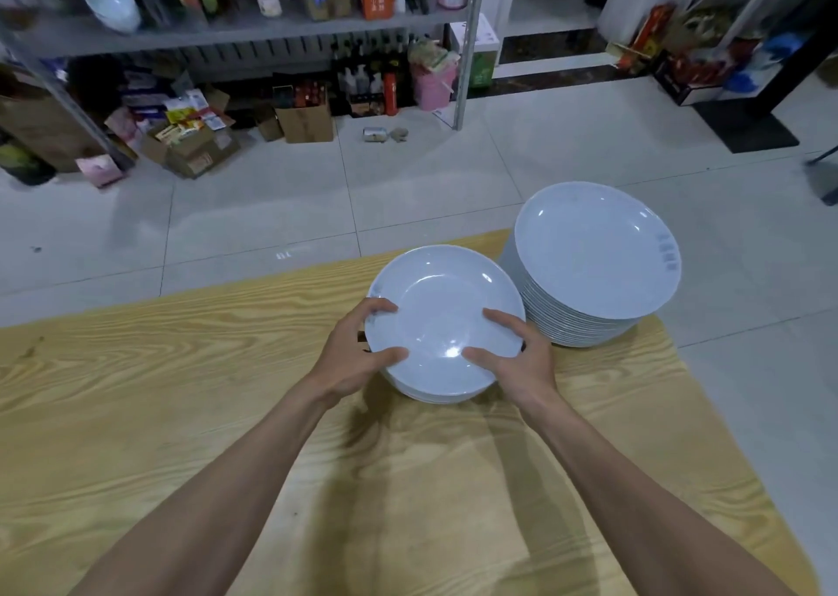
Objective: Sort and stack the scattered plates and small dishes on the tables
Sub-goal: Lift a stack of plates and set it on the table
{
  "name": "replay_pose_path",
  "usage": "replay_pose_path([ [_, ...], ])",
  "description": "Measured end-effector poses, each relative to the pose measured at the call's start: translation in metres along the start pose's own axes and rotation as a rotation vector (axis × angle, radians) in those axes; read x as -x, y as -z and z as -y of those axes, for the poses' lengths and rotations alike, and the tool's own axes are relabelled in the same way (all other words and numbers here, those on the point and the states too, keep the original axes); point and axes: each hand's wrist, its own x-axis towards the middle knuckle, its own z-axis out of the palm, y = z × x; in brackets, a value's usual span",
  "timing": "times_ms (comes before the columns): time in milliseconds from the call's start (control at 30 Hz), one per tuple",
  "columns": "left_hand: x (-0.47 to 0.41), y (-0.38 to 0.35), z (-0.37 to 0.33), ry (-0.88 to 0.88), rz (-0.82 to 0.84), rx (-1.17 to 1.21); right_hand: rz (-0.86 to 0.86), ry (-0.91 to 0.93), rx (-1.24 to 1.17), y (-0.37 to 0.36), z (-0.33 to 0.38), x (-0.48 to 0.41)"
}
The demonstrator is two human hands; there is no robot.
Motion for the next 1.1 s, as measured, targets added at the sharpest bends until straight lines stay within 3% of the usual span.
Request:
replay_pose_path([
  [900, -0.035, 0.012, 0.033, 0.105, 0.026, -0.058, 0.044, -0.007, 0.066, -0.023, -0.017, -0.029],
  [1100, -0.027, 0.006, 0.021, 0.127, -0.02, -0.072, 0.025, -0.109, 0.044, -0.026, -0.008, -0.02],
])
